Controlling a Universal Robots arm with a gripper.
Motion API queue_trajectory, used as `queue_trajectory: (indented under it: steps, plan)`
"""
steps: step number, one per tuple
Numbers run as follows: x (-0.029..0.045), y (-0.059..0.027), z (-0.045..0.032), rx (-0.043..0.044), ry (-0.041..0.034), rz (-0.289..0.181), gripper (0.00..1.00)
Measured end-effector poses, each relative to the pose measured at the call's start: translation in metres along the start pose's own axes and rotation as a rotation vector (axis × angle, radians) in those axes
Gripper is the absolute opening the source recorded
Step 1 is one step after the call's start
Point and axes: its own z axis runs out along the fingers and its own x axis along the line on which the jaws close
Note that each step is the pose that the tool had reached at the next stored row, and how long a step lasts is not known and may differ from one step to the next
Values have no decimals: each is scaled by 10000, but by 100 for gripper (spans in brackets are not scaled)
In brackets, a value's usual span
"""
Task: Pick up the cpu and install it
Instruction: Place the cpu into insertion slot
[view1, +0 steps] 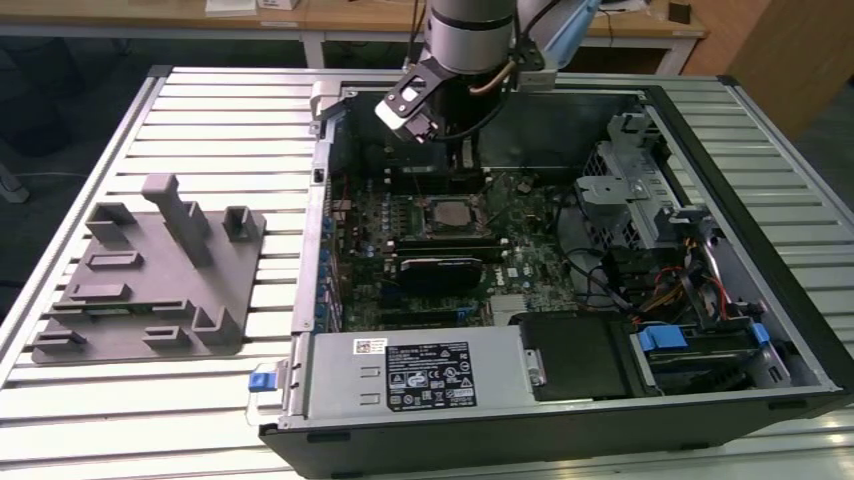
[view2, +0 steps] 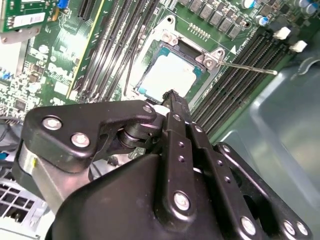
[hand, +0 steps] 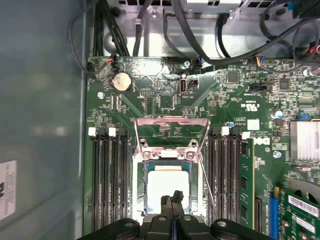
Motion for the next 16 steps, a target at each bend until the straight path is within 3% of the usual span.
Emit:
queue_trajectory:
  steps: [7,16]
  plan:
    - [-1,4,-113,0,-1,0,11]
    - [0,4,-122,0,0,0,11]
